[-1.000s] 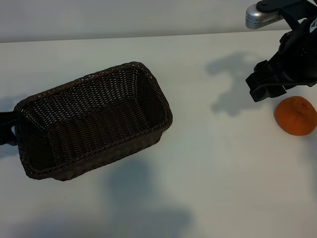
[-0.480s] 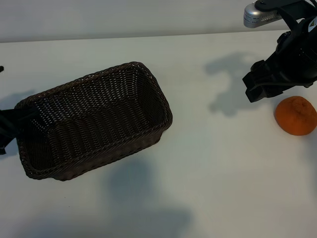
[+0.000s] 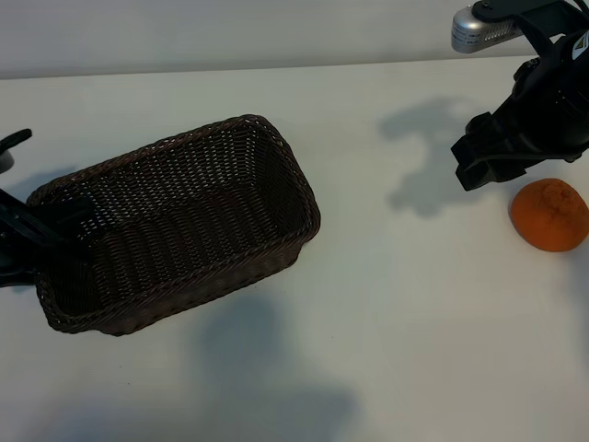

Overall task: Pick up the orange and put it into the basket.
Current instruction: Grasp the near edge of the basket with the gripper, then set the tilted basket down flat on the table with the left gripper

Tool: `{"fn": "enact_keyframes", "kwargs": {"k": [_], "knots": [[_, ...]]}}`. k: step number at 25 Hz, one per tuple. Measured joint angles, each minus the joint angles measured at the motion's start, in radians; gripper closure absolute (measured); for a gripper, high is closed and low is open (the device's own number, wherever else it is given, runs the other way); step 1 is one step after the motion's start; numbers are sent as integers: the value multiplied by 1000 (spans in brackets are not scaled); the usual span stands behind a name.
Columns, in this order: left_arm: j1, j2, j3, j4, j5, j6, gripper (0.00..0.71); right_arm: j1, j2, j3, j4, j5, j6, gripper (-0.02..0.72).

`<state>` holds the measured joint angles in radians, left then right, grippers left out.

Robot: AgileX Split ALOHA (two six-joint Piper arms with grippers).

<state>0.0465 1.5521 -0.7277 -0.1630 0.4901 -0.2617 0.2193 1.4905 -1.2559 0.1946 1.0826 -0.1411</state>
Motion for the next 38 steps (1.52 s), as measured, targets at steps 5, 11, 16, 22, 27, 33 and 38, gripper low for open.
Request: {"fn": "enact_keyframes", "kwargs": {"k": [5, 11, 16, 22, 27, 33, 38], "knots": [[0, 41, 0, -55, -14, 47, 116, 0, 0, 0, 0, 0, -1, 108], [0, 78, 0, -63, -20, 68, 116, 0, 0, 0, 0, 0, -1, 108], [0, 105, 0, -66, -20, 70, 119, 0, 0, 0, 0, 0, 0, 108], [0, 105, 0, -74, -29, 71, 264, 0, 0, 0, 0, 0, -1, 108], [1, 105, 0, -74, -34, 83, 313, 0, 0, 0, 0, 0, -1, 108], [1, 86, 0, -74, -36, 99, 313, 0, 0, 0, 0, 0, -1, 108], [1, 27, 0, -95, -33, 128, 313, 0, 0, 0, 1, 0, -1, 108]]}}
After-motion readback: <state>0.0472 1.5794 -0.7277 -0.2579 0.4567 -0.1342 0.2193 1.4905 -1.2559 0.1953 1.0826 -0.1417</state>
